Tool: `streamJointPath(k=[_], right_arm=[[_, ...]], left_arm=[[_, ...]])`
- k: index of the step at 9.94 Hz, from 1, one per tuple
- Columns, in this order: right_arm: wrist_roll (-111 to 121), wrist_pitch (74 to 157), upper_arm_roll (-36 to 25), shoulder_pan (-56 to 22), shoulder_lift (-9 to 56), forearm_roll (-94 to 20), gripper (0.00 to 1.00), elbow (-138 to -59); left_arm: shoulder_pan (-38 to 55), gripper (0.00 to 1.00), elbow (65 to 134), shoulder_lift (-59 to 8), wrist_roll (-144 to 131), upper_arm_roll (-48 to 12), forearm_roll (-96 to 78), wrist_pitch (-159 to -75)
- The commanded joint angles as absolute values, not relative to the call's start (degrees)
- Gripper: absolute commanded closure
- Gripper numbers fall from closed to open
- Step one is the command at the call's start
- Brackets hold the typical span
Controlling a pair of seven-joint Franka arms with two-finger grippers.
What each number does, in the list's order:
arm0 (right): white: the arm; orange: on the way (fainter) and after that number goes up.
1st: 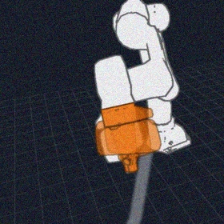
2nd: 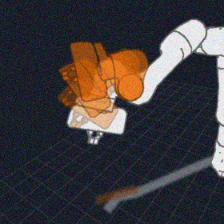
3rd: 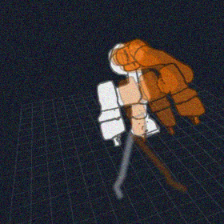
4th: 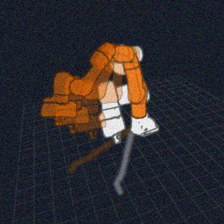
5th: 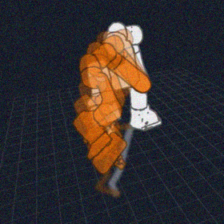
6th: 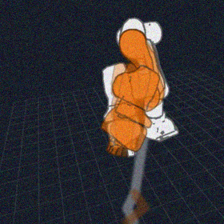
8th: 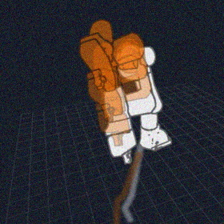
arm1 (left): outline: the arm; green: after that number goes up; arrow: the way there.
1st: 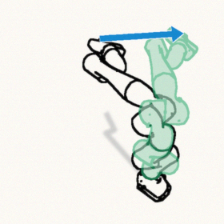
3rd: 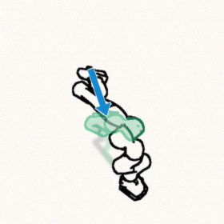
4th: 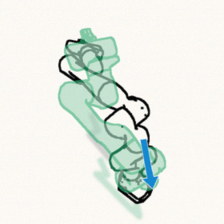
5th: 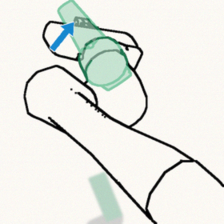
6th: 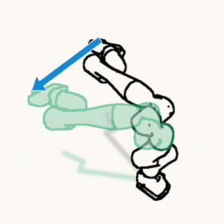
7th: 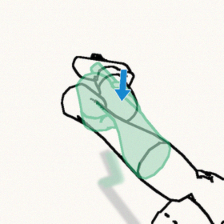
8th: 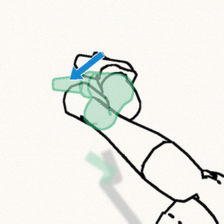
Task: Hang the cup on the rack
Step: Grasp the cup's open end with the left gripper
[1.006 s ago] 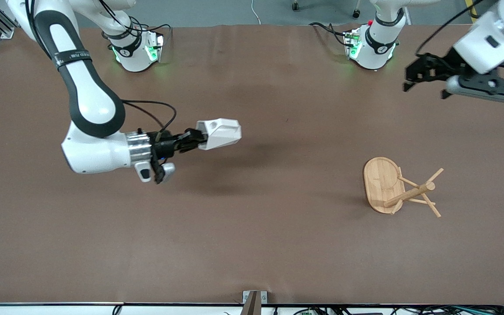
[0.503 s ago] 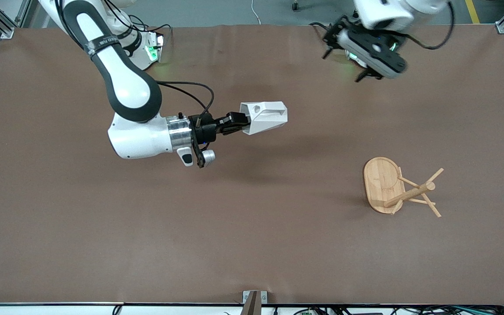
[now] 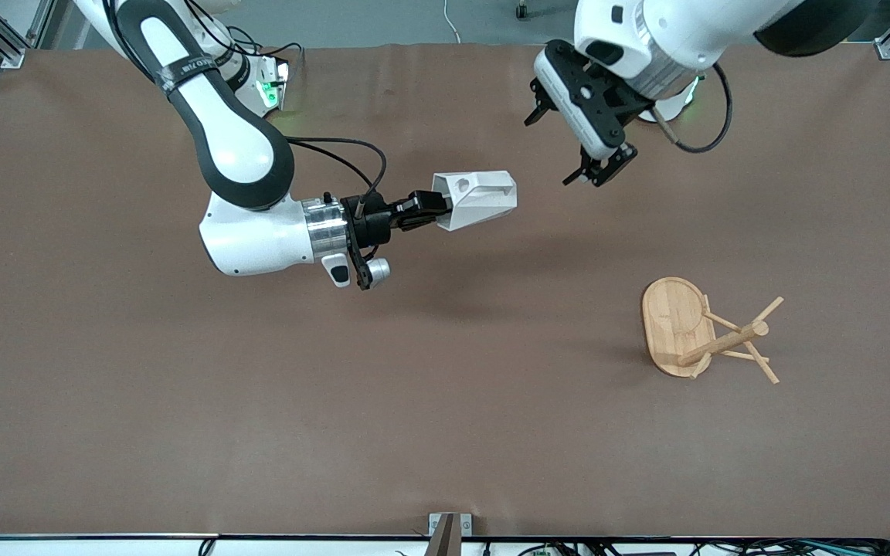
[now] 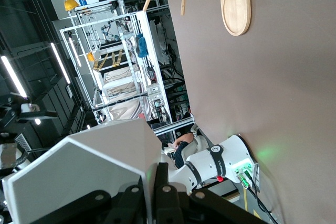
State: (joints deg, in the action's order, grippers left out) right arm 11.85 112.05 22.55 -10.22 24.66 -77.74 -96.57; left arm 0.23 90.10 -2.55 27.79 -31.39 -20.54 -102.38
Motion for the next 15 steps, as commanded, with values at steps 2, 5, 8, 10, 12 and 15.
streamJointPath(k=[2,5,8,10,12,15], right_arm=[[11.25,112.32,23.82,-9.76,24.96,-79.28,0.99,-95.98],[11.16,112.5,24.87,-9.58,24.79,-79.37,0.99,-95.98],[11.07,112.67,25.05,-9.67,24.61,-79.37,0.99,-95.98],[10.99,112.41,25.05,-9.67,24.52,-79.37,0.99,-95.98],[10.99,112.5,25.48,-9.67,24.52,-79.45,0.99,-96.06],[9.84,112.67,26.19,-9.4,24.43,-79.45,0.99,-95.98]], left_arm=[[2.01,0.0,91.05,-4.74,29.18,-32.43,-20.74,-105.36],[5.35,0.0,90.88,-8.43,29.18,-32.52,-18.91,-109.59],[6.5,0.0,90.7,-11.07,30.23,-32.61,-16.09,-110.39],[6.68,0.0,91.32,-12.12,31.46,-32.61,-15.73,-110.74],[7.03,0.01,91.58,-13.01,31.29,-32.61,-15.64,-110.74],[7.12,0.68,91.76,-13.01,30.85,-32.61,-15.64,-110.39]])
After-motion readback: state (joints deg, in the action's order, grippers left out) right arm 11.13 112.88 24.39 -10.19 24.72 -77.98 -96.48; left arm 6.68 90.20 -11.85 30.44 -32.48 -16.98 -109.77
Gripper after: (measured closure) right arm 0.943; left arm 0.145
